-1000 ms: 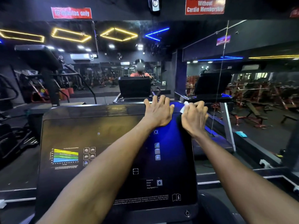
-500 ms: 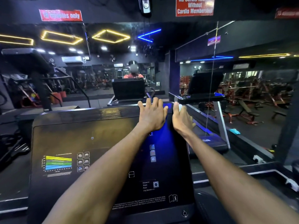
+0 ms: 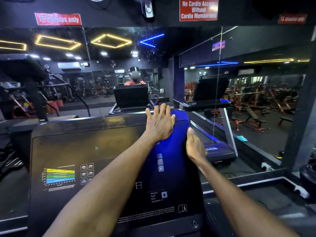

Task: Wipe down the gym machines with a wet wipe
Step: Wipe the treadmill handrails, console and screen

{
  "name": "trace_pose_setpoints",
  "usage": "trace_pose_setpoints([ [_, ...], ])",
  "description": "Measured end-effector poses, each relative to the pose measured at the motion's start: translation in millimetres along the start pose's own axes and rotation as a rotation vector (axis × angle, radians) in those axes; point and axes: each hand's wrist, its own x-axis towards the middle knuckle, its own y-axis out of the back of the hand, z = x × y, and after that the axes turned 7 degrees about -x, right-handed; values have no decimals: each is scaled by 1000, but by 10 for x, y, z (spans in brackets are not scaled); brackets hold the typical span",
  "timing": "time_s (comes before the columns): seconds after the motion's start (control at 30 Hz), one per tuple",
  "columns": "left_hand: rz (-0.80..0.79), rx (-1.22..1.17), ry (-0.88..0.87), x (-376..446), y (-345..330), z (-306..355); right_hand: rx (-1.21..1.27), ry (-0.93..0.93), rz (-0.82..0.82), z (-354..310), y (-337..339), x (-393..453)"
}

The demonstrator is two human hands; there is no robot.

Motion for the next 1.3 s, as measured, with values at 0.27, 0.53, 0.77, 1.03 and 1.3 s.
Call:
trace_pose_setpoints([
  [0.27,-118,15,-409,-4,-93,254,104,52,-20,-95,2,64],
  [0.53,-86,89,-553,-65,-88,251,95,-28,-56,406,-140,-345],
  [0.77,-162,115,-674,-200,-102,354,38,-68,-15,719,-247,-606],
  [1.03,-223,156,-784,-486,-279,516,187,-101,-61,880,-281,-668],
  [1.3,-186,107,-831,-711,-432,528,397,-404,-79,1650,-586,-1123],
])
